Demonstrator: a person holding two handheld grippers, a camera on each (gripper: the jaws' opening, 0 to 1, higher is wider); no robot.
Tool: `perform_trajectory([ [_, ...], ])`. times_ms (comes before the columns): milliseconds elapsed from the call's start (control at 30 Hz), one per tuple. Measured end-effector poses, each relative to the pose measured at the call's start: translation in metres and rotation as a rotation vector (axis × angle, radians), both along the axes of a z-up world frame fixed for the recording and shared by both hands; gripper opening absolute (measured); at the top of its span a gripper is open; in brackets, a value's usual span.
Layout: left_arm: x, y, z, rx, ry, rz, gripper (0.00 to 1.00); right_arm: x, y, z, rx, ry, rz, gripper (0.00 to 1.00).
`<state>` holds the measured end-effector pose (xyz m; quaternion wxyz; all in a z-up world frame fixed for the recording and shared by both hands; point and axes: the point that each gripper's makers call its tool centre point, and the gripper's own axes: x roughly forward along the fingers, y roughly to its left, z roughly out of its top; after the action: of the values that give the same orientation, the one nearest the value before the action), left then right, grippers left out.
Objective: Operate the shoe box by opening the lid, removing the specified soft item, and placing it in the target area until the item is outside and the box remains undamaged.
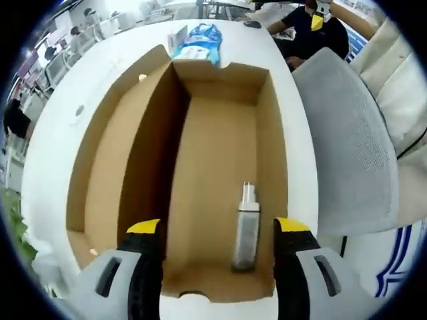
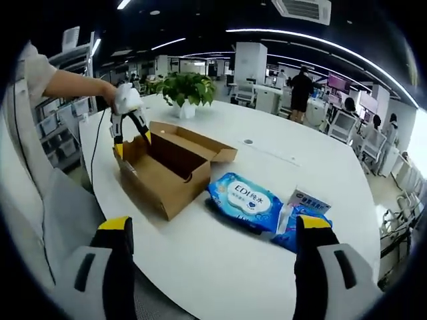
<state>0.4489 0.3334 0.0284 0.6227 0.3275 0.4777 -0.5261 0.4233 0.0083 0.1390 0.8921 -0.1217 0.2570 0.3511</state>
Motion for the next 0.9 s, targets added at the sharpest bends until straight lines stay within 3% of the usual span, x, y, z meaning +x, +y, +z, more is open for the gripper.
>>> perform_trajectory([
  [500,-0.001,-0.004,-0.022,0.038,0.001,-0.074,0.66,-0.001,0.005,0.001,0.028,0.002,-0.019,0.96],
  [900,0.002,-0.006,-0.039,0.052,-0.008,-0.082,0.65,-0.004,0.003,-0.003,0.014,0.027,-0.004,0.96],
])
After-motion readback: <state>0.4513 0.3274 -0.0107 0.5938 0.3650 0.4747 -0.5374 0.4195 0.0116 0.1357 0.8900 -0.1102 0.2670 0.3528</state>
